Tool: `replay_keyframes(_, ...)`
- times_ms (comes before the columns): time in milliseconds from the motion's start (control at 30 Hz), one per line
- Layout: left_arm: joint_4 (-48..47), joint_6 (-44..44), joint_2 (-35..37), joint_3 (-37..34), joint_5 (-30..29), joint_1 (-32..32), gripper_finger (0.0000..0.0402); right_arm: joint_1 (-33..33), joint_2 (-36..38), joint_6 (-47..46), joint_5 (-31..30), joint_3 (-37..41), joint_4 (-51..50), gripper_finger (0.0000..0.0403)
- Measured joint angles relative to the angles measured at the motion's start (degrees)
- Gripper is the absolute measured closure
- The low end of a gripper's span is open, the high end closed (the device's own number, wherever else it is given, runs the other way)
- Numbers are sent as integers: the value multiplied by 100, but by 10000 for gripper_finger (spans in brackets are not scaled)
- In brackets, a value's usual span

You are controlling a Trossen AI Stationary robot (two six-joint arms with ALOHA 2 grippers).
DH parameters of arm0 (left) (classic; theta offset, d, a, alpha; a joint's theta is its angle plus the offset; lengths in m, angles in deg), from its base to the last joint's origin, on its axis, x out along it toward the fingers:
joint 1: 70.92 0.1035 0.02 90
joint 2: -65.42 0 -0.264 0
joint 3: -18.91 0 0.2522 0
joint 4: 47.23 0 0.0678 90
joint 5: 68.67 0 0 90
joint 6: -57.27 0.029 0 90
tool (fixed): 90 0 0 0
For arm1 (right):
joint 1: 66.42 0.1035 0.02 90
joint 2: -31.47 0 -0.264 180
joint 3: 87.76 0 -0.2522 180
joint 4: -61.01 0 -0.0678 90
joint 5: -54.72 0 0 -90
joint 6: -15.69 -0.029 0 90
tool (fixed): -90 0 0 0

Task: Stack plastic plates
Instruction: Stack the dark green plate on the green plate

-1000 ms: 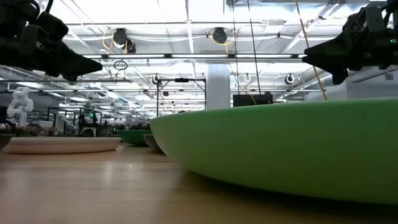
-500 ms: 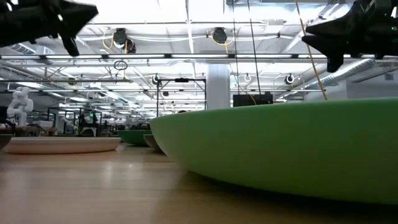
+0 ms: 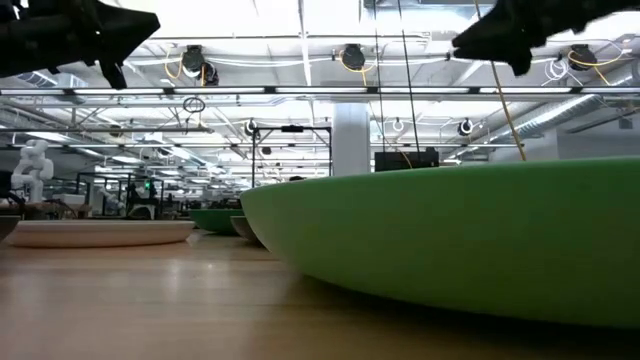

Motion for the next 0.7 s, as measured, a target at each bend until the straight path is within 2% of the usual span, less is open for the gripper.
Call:
replay_keyframes(67,-100,-67,0,-1,36,-19,350,0,-270,-54,-160,-356,-189,287)
replay_keyframes(233,-66,-227,-2,-2,41,-91,350,0,-693,-38,-97,-998,-213,287)
replay_keyframes(367,147,-399,-2,-2,39,-134,350,-2,-1051,-127,877,-1443,-452,287)
replay_keyframes(467,350,-286,-2,-2,35,-132,350,0,-1421,-343,1219,-1702,-494,287)
replay_keyframes(600,679,141,0,5,29,-60,350,-100,-2062,-721,1225,-2172,-1270,287)
replay_keyframes(700,572,593,-1,205,-154,21,350,-211,-2536,-1336,1233,-2599,-2289,287)
